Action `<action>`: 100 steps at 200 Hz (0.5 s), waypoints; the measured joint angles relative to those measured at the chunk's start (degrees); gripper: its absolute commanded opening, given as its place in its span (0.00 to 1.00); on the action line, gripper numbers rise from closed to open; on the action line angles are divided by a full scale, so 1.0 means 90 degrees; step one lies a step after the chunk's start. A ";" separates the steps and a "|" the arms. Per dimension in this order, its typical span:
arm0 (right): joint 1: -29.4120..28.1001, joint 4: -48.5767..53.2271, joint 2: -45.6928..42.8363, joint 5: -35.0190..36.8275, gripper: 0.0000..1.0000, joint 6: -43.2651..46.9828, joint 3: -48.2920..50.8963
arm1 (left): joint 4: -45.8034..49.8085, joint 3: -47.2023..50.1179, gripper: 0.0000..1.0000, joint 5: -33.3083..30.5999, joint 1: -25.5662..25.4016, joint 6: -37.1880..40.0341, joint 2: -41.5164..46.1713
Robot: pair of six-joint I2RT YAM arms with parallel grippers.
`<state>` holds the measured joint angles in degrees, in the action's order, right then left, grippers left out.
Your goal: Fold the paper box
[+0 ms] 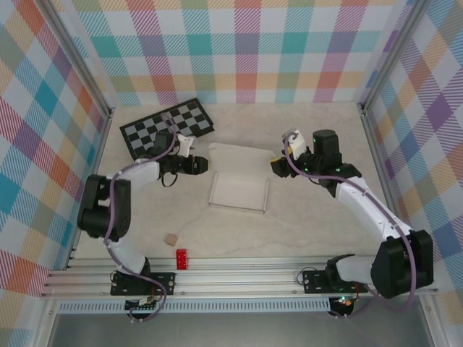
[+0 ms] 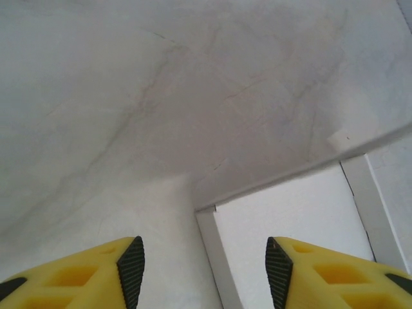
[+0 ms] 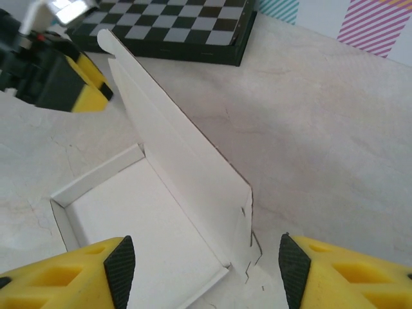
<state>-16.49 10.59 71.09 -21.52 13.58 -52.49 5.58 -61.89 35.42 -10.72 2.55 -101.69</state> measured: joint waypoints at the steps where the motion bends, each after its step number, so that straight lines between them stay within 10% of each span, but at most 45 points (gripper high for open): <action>1: 0.0000 -0.0029 -0.0029 0.0000 0.61 -0.0024 0.0039 | 0.0012 -0.0034 0.49 0.0017 0.0000 0.0015 -0.0034; 100: 0.0000 -0.0777 -0.0425 -0.0029 0.52 -0.0991 0.0947 | -0.1285 0.0185 0.24 0.0979 -0.0204 0.0389 -0.0418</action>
<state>-16.49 3.60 67.26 -21.78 4.67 -43.97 -5.98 -60.23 44.23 -12.56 6.04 -105.45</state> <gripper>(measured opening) 0.527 0.244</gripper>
